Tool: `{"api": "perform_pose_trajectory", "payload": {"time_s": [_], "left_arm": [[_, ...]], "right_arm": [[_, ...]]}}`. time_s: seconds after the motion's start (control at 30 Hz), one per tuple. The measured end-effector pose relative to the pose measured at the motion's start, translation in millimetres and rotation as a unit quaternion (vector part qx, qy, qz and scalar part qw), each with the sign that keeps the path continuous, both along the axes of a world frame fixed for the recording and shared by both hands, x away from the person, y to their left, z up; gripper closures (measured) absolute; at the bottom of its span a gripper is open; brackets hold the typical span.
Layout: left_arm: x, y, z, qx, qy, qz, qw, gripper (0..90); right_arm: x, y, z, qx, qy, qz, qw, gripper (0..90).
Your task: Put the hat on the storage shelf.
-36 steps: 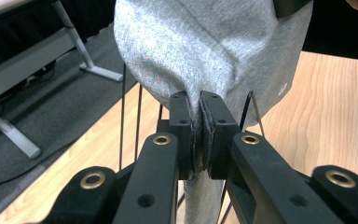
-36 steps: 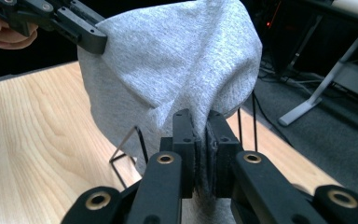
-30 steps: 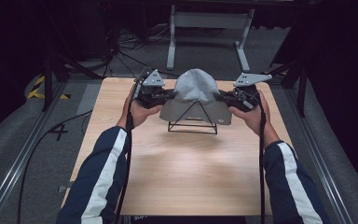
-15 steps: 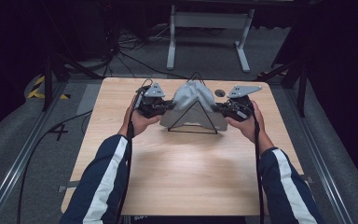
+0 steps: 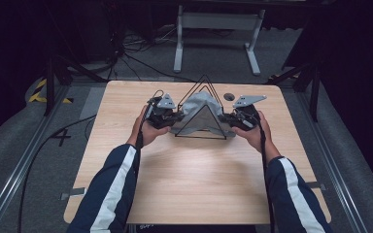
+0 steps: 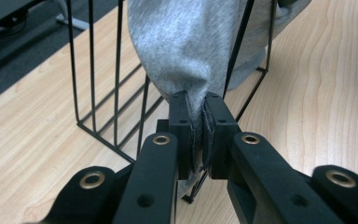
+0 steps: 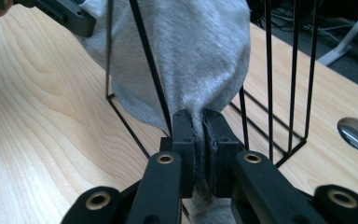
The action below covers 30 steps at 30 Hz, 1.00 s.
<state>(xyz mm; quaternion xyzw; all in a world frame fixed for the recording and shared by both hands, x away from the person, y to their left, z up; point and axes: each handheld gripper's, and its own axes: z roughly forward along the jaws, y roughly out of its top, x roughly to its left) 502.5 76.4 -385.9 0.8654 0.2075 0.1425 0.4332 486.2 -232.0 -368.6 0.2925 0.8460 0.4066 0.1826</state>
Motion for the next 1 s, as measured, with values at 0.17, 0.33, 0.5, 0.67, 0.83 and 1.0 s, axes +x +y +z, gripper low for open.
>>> {"api": "perform_pose_trajectory", "payload": {"time_s": [0.17, 0.33, 0.5, 0.67, 0.83, 1.0], "left_arm": [[3.2, -0.7, -8.1, 0.010, 0.007, 0.001, 0.9999, 83.9], [6.0, -1.3, -17.7, 0.009, 0.018, 0.005, 0.9998, 83.9], [6.6, -1.0, -22.9, 0.009, 0.022, 0.006, 0.9997, 83.8], [3.4, -0.6, -20.3, 0.009, 0.017, 0.011, 0.9998, 83.3], [-1.5, 3.4, -13.7, 0.015, 0.005, 0.016, 0.9997, 82.3], [-7.9, 10.2, -8.4, 0.020, -0.002, 0.022, 0.9996, 79.3]], "right_arm": [[3.7, -1.7, -8.0, -0.003, 0.008, -0.009, 0.9999, 84.5], [7.8, -4.5, -17.8, -0.009, 0.018, -0.020, 0.9996, 84.4], [8.3, -3.5, -24.4, -0.015, 0.021, -0.023, 0.9994, 83.9], [5.8, -2.2, -20.9, -0.027, 0.013, -0.026, 0.9992, 83.3], [2.3, -1.9, -16.0, -0.035, 0.005, -0.028, 0.9990, 81.5], [-3.0, -2.0, -9.6, -0.043, -0.002, -0.033, 0.9985, 79.5]]}}
